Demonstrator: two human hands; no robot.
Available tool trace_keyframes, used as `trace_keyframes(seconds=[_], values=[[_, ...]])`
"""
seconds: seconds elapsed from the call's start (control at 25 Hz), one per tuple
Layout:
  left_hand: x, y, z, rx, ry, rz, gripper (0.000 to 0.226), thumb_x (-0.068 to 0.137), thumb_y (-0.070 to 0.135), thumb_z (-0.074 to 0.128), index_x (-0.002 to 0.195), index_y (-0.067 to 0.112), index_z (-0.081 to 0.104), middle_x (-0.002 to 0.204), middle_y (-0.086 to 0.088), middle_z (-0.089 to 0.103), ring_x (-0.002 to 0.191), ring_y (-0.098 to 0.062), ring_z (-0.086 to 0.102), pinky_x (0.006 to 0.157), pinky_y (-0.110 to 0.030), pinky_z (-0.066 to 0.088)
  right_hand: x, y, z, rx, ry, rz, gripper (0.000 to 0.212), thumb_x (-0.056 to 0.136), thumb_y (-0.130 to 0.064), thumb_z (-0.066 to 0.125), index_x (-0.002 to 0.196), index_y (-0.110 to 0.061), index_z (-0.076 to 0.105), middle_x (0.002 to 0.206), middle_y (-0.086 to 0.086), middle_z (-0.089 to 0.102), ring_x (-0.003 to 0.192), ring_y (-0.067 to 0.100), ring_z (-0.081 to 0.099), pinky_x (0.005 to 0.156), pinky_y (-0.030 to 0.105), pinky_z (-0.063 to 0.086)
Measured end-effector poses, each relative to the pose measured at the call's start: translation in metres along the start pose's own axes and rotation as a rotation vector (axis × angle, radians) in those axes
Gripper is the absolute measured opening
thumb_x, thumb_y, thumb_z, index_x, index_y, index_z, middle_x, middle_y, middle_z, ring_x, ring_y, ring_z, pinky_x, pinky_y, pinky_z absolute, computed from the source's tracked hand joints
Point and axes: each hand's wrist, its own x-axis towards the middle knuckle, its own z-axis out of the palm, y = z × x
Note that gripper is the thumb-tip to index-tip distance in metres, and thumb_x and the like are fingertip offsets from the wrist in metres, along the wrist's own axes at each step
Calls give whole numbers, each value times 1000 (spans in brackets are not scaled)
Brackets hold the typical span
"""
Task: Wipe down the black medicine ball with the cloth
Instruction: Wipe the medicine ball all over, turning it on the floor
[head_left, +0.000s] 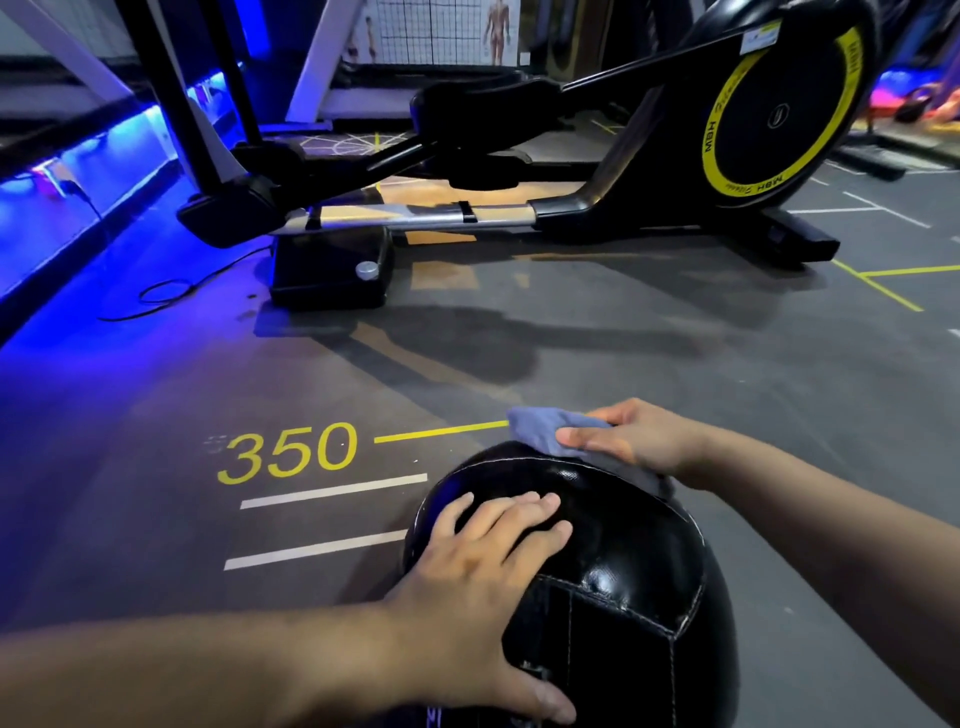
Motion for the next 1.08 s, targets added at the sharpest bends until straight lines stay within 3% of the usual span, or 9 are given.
trace_keyframes(seconds=[0.12, 0.2, 0.4, 0.56, 0.76, 0.84, 0.92, 1.0, 1.08], values=[[0, -10, -3, -41, -44, 11, 122, 48, 94, 54, 148, 32, 19, 158, 16, 12, 147, -1, 3, 119, -49, 13, -6, 35, -7, 186, 60, 183, 38, 77, -52, 72, 96, -19, 76, 91, 0, 77, 87, 17, 74, 89, 35, 55], [0, -20, -6, -96, -100, 29, 122, 49, 90, 60, 149, 35, 14, 158, 20, 6, 147, 2, -5, 121, -44, 2, -12, 53, -9, 258, 102, 241, 39, 78, -49, 72, 99, -16, 76, 93, 4, 77, 89, 20, 74, 93, 39, 54], [5, -49, -18, -173, -156, 60, 123, 49, 84, 69, 151, 35, 21, 160, 20, 6, 148, 0, 0, 122, -41, 7, -28, 72, 8, 247, 464, 262, 24, 84, -35, 71, 83, -12, 77, 75, 4, 77, 62, 11, 67, 66, 26, 54], [9, -69, -29, -211, -197, 66, 122, 51, 79, 76, 150, 37, 20, 156, 31, -1, 146, 6, -3, 119, -26, 8, -27, 70, 19, 370, 617, 197, 18, 80, -27, 75, 81, -9, 77, 73, 5, 75, 62, 11, 61, 69, 34, 56], [6, -84, -32, -241, -214, 29, 121, 50, 80, 76, 149, 40, 19, 156, 32, 0, 146, 6, 0, 120, -31, 16, -37, 22, 2, 558, 519, -121, 15, 89, -25, 67, 82, -13, 74, 70, 0, 70, 60, 9, 60, 57, 23, 51], [6, -86, -31, -249, -217, 24, 121, 49, 81, 76, 148, 41, 20, 156, 33, 0, 146, 5, 1, 121, -35, 17, -36, 15, -6, 455, 519, -213, 11, 87, -25, 70, 89, -15, 75, 81, -1, 72, 70, 6, 63, 68, 24, 55], [8, -87, -32, -261, -219, 16, 118, 49, 82, 74, 146, 45, 19, 154, 38, -3, 146, 6, 0, 121, -36, 14, -36, 17, 3, 198, 472, -274, 20, 82, -22, 76, 102, -19, 74, 99, -9, 73, 87, -7, 64, 85, 15, 50], [11, -90, -33, -236, -214, 15, 117, 49, 82, 74, 145, 47, 19, 154, 38, -3, 146, 7, -2, 122, -38, 4, -38, 24, 24, 19, 403, -343, 30, 82, -22, 75, 111, -31, 70, 108, -15, 69, 102, -9, 61, 94, 12, 43], [16, -97, -36, -180, -197, 20, 118, 49, 84, 73, 147, 43, 22, 157, 33, 3, 148, 3, -4, 119, -47, -8, -39, 25, 32, -14, 404, -380, 35, 86, -23, 70, 109, -48, 64, 110, -20, 67, 107, -7, 58, 96, 11, 40]])
